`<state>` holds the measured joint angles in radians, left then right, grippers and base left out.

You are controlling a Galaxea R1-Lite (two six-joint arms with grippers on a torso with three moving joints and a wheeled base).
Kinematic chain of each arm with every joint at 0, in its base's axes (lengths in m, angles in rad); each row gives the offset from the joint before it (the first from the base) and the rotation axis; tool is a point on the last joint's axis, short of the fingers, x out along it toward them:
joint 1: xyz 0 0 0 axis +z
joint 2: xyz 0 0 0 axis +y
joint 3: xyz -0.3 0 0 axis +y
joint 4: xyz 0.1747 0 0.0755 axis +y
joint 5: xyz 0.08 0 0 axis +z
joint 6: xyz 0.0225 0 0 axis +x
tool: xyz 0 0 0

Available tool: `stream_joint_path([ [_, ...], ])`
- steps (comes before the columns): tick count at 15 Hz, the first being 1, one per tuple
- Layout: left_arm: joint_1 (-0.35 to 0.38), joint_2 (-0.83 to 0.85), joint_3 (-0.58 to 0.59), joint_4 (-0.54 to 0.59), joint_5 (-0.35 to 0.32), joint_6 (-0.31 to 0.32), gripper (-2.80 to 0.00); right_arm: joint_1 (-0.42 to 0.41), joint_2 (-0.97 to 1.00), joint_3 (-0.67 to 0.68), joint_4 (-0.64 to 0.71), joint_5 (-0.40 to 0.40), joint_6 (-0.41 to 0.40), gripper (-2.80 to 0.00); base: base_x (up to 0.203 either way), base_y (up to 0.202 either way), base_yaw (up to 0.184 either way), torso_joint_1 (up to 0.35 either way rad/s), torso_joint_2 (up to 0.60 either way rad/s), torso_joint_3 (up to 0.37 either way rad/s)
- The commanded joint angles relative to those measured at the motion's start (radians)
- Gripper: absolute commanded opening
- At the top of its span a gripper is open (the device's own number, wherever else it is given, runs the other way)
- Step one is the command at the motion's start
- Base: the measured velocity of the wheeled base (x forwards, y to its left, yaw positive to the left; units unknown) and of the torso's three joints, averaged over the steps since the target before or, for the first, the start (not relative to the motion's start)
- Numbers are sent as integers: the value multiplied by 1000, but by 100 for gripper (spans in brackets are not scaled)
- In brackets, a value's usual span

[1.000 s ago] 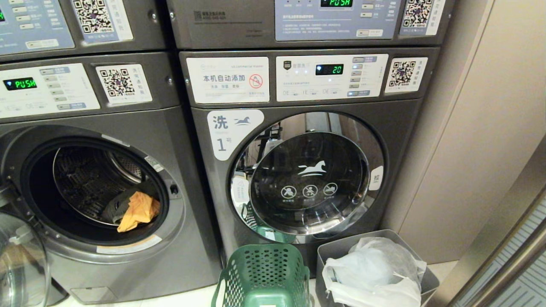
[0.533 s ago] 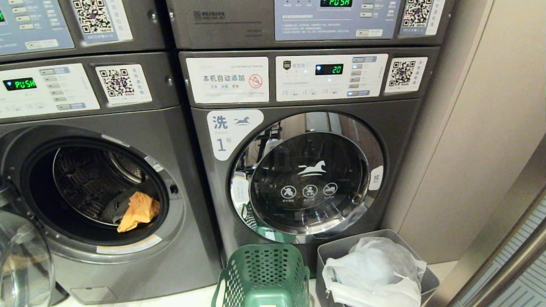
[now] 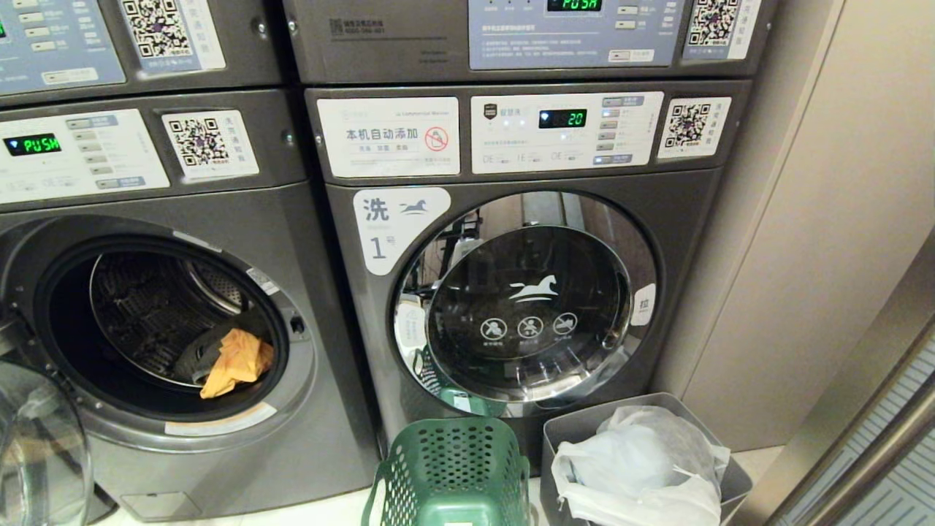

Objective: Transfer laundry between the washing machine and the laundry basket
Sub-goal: Open the lid of the washing machine

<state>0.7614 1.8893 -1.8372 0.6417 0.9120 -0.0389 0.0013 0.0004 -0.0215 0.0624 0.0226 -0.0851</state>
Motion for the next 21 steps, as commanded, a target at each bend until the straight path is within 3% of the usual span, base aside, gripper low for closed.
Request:
stream_joint_path([
  [1, 39, 20, 4, 6, 10, -1, 0, 0, 1, 0, 0, 0, -1, -280, 0, 0, 0, 0, 0, 0],
  [6, 201, 97, -59, 0, 11, -10, 0, 0, 1, 0, 0, 0, -1, -280, 0, 0, 0, 0, 0, 0],
  [8, 219, 96, -86, 2, 10, -46, 0, 0, 1, 0, 0, 0, -1, -280, 0, 0, 0, 0, 0, 0],
  [11, 177, 32, -54, 13, 1, -57, 0, 0, 0, 0, 0, 0, -1, -280, 0, 0, 0, 0, 0, 0],
  [15, 58, -49, 108, 36, 1, -58, 0, 0, 1, 0, 0, 0, -1, -280, 0, 0, 0, 0, 0, 0],
  [18, 27, -117, 162, 192, -9, -58, 0, 0, 1, 0, 0, 0, -1, -280, 0, 0, 0, 0, 0, 0],
  [19, 17, -147, 169, 258, -29, -58, 0, 0, 0, 0, 0, 0, -1, -280, 0, 0, 0, 0, 0, 0],
  [21, -19, -212, 191, 339, -159, -58, 0, 0, 0, 0, 0, 0, -1, -280, 0, 0, 0, 0, 0, 0],
])
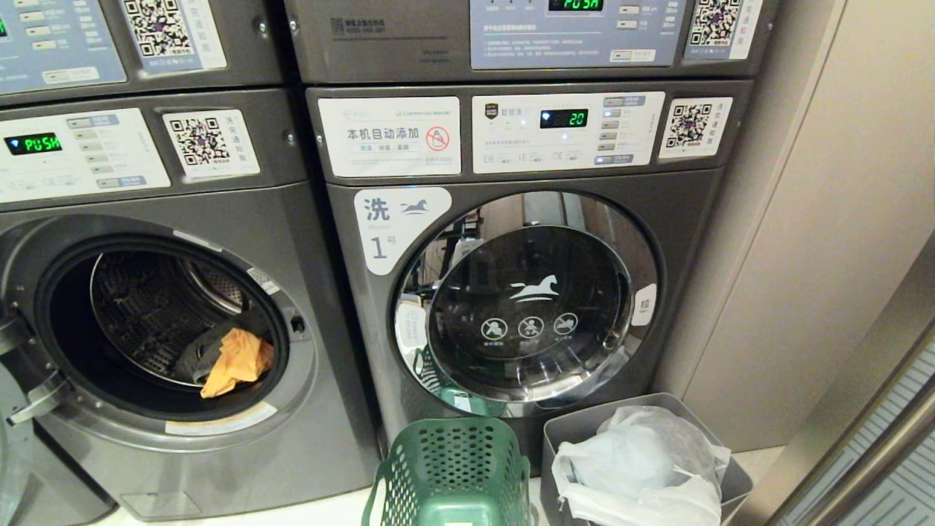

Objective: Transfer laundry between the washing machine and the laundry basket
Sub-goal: Open the lid of the washing machine

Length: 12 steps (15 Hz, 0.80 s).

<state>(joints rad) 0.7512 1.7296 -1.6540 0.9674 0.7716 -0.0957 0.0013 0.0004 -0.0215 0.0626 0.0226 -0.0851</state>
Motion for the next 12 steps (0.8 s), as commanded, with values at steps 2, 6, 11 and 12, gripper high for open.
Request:
stream_joint_path([
  [2, -59, -119, 44, 28, -164, 2, 0, 0, 1, 0, 0, 0, -1, -280, 0, 0, 0, 0, 0, 0],
  [6, -232, -234, 173, 12, -236, 2, -280, 0, 1, 0, 0, 0, -1, -280, 0, 0, 0, 0, 0, 0],
  [11, -444, -331, 333, -215, -621, 6, -280, 0, 0, 0, 0, 0, -1, -280, 0, 0, 0, 0, 0, 0],
  [12, -451, -347, 345, -224, -759, 13, -280, 0, 0, 0, 0, 0, -1, -280, 0, 0, 0, 0, 0, 0],
])
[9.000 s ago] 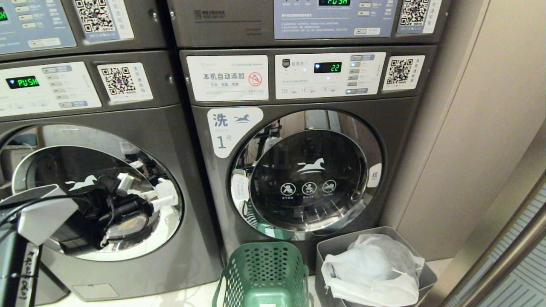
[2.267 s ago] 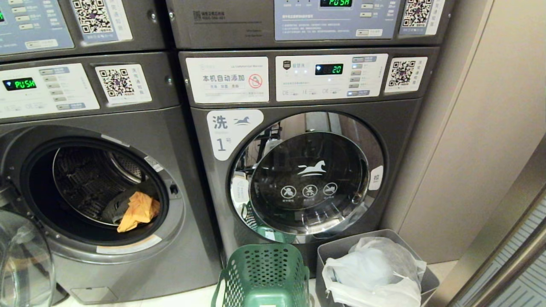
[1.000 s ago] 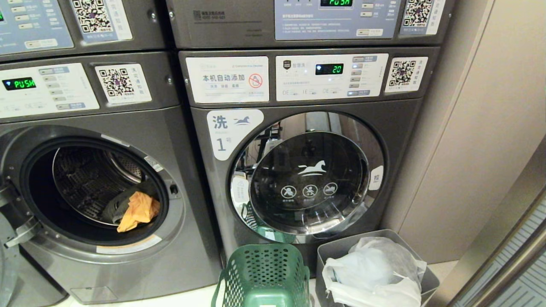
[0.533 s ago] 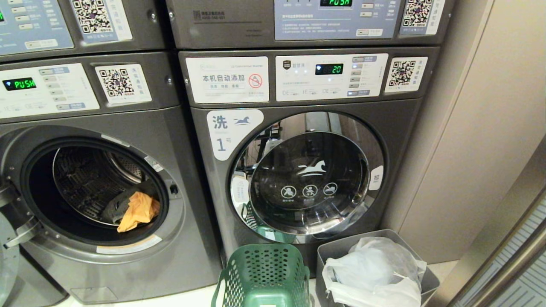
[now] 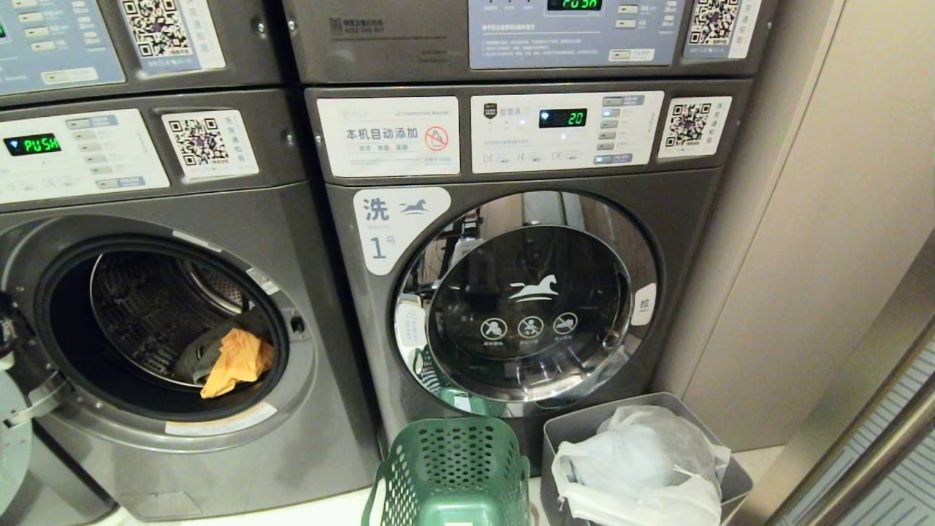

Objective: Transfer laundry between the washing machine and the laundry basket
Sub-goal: Open the lid of the washing machine, then pick a cloth and place it into the basket

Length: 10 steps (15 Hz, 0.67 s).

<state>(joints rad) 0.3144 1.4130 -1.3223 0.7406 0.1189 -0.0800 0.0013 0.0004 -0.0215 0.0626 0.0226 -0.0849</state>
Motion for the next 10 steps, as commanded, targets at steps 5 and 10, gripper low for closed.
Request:
stream_joint_path([
  [5, -30, -177, 177, -18, -724, 14, -280, 0, 0, 0, 0, 0, -1, -280, 0, 0, 0, 0, 0, 0],
  [10, -152, -356, 399, -34, -1105, 81, -280, 0, 0, 0, 0, 0, -1, -280, 0, 0, 0, 0, 0, 0],
])
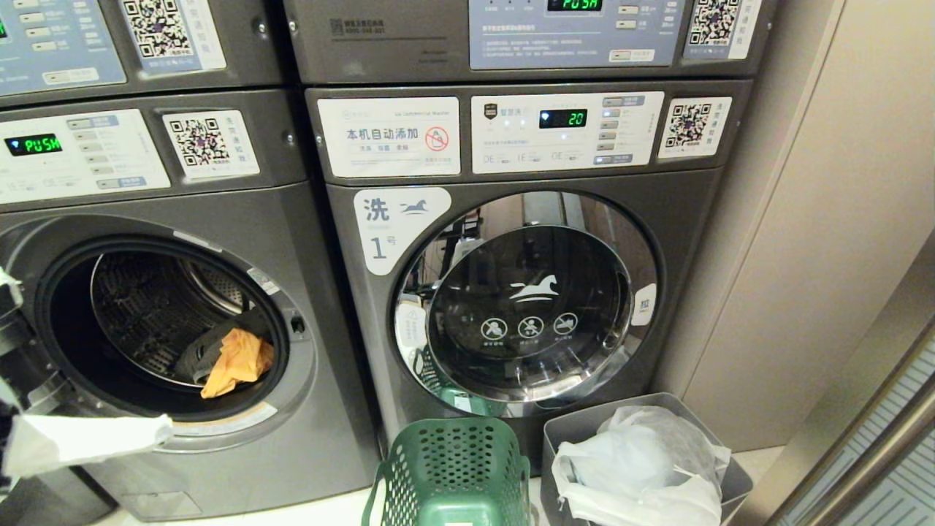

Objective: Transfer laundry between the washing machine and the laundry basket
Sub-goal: Pick a cloth and place it into the basket

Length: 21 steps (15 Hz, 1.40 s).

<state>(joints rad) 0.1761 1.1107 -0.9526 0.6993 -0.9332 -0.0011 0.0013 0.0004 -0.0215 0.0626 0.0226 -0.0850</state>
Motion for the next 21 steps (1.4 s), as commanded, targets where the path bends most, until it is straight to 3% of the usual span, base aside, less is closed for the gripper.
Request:
stream_joint_path([
  [1, -17, -74, 68, -19, -144, 46, -280, 0, 0, 0, 0, 0, -1, -280, 0, 0, 0, 0, 0, 0],
  [3, -20, -125, 147, -152, -318, 143, -280, 0, 0, 0, 0, 0, -1, -280, 0, 0, 0, 0, 0, 0],
  [4, -22, -150, 183, -196, -346, 188, -280, 0, 0, 0, 0, 0, -1, -280, 0, 0, 0, 0, 0, 0],
  [5, -28, -167, 221, -216, -354, 282, -280, 0, 0, 0, 0, 0, -1, -280, 0, 0, 0, 0, 0, 0],
  [7, -34, -177, 296, -201, -355, 536, -280, 0, 0, 0, 0, 0, -1, -280, 0, 0, 0, 0, 0, 0],
  [8, -34, -174, 317, -141, -351, 678, -280, 0, 1, 0, 0, 0, -1, -280, 0, 0, 0, 0, 0, 0],
  [9, -34, -171, 325, -40, -347, 766, -280, 0, 1, 0, 0, 0, -1, -280, 0, 0, 0, 0, 0, 0],
  [11, -29, -157, 314, 198, -343, 884, -280, 0, 1, 0, 0, 0, -1, -280, 0, 0, 0, 0, 0, 0],
  [13, 17, -121, 295, 307, -329, 1002, -280, 0, 0, 0, 0, 0, -1, -280, 0, 0, 0, 0, 0, 0],
  [15, 108, -103, 260, 322, -255, 996, -280, 0, 1, 0, 0, 0, -1, -280, 0, 0, 0, 0, 0, 0],
  [17, 157, -100, 207, 312, -212, 860, -280, 0, 0, 0, 0, 0, -1, -280, 0, 0, 0, 0, 0, 0],
  [19, 164, -117, 175, 268, -205, 637, -280, 0, 0, 0, 0, 0, -1, -280, 0, 0, 0, 0, 0, 0],
  [21, 159, -149, 173, 136, -193, 321, -280, 0, 0, 0, 0, 0, -1, -280, 0, 0, 0, 0, 0, 0],
])
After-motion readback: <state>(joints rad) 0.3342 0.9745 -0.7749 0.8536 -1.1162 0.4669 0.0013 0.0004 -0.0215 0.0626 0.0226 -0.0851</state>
